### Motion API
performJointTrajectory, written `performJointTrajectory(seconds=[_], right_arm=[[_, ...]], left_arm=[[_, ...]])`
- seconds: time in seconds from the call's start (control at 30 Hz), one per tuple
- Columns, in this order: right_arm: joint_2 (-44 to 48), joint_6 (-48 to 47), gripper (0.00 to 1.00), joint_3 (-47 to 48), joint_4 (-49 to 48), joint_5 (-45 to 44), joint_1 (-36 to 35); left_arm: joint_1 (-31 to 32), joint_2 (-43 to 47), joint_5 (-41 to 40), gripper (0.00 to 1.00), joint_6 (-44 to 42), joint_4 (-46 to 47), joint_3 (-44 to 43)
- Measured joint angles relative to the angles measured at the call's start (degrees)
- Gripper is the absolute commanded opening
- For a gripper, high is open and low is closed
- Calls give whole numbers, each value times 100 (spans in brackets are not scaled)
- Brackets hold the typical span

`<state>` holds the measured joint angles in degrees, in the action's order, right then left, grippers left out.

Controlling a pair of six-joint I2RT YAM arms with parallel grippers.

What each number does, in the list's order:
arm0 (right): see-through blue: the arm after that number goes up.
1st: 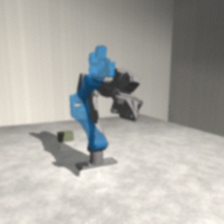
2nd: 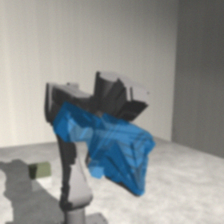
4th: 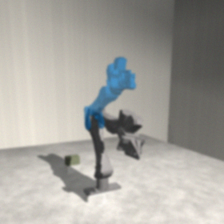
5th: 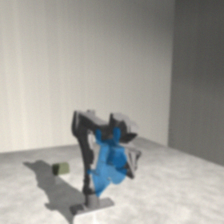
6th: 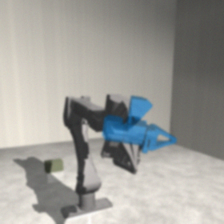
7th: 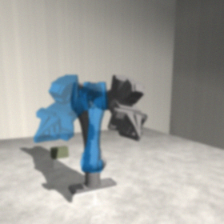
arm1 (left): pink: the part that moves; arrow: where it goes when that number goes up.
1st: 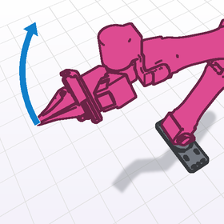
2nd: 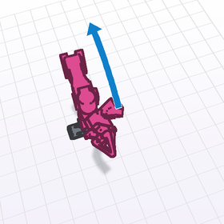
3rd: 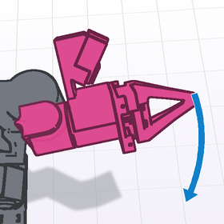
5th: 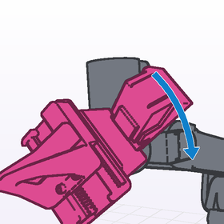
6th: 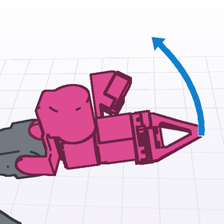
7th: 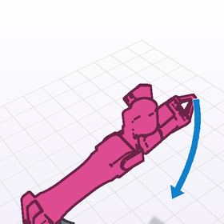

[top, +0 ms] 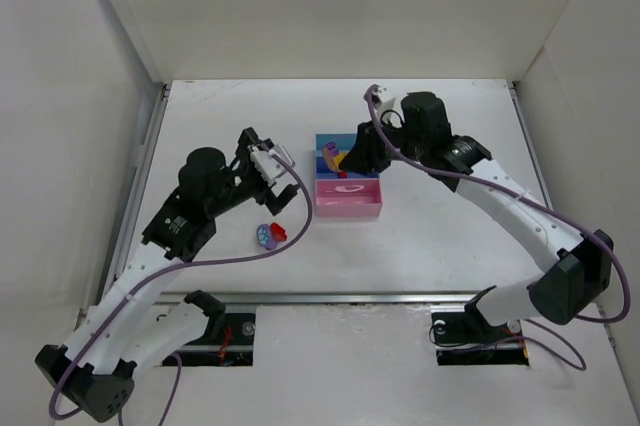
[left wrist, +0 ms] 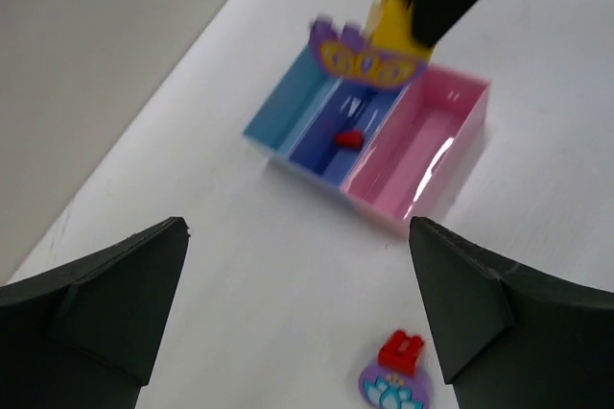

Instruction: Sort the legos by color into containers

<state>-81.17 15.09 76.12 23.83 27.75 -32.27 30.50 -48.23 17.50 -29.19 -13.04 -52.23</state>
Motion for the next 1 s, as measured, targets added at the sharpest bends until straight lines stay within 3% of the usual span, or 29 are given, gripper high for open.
performJointTrajectory(seconds=[0.23,0.37,0.63,1.0], right_arm=[[302,-579,0,177,-269,216,-466],[435,-796,0,199,-439,269,-570],[728,-1071,0,142,-503,487,-660],[1058,-1298,0,-114,-632,863,-682]], left_arm=[[-2,-669,1692,95,387,46,-1069],[-153,-1097,2511,94,431,-111,-1156],[-540,-1152,3783,77,658,-173,-1176],[-737,-1370,4830,79,920,-85,-1438]])
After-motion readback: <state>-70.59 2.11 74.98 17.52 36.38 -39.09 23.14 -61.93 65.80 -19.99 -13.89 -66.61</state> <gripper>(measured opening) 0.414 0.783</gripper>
